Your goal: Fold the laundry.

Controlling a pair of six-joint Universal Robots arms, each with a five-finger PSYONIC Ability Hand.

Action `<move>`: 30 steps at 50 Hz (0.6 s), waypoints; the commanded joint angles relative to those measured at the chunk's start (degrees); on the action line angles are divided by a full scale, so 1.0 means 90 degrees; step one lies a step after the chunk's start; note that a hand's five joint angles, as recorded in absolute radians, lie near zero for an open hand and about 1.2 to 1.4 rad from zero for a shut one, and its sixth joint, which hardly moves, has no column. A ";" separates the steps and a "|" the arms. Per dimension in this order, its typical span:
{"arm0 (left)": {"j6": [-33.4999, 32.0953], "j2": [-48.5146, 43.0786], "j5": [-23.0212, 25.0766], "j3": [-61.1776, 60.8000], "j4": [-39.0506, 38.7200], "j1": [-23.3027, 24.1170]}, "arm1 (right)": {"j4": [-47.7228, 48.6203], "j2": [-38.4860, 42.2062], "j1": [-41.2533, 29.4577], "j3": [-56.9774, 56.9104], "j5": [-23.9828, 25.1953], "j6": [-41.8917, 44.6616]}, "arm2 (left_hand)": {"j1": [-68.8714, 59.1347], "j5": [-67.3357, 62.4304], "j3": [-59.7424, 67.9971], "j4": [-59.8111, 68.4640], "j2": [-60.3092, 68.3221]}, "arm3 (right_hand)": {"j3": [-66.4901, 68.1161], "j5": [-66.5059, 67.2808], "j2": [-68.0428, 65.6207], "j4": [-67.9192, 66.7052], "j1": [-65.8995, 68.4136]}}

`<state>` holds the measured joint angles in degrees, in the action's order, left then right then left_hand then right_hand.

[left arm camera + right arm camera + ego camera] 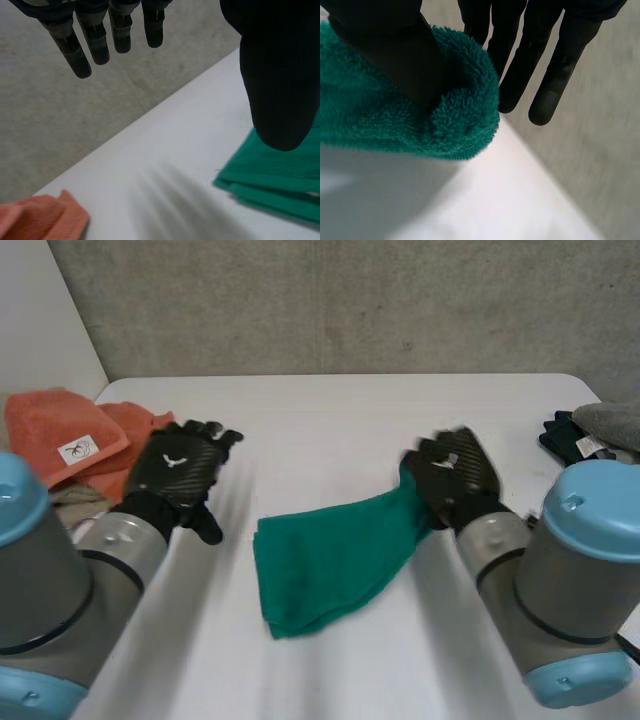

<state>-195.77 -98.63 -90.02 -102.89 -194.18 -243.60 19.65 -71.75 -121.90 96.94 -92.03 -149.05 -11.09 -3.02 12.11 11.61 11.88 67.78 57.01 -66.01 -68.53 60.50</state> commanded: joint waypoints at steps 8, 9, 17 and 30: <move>0.0268 0.0774 0.0207 -0.0638 0.0032 -0.0541 | -0.0785 0.1770 -0.2500 -0.1414 0.1096 0.1258 | 0.0121 0.0336 -0.0234 -0.0179 -0.0209 | -0.1429 -0.1343 0.1232 0.1512 -0.0619; 0.0277 0.0774 0.0207 -0.0638 0.0032 -0.0541 | -0.0961 0.1829 -0.2481 -0.1512 0.0892 0.1210 | 0.0121 0.0336 -0.0234 -0.0179 -0.0209 | -0.3687 -0.3601 0.3490 0.3770 -0.2878; 0.0356 0.0686 0.0207 -0.0375 0.0023 -0.0453 | -0.1480 0.1285 -0.1896 -0.1797 0.0097 -0.0233 | 0.0121 0.0336 -0.0234 -0.0179 -0.0209 | -0.6420 -0.6334 0.6223 0.6503 -0.5611; 0.0678 0.0130 0.0159 0.0436 0.0735 0.0494 | -0.2212 0.0765 -0.0792 -0.1981 0.1192 -0.2247 | 0.0121 0.0336 -0.0234 -0.0179 -0.0209 | -0.6420 -0.6334 0.6223 0.6503 -0.5611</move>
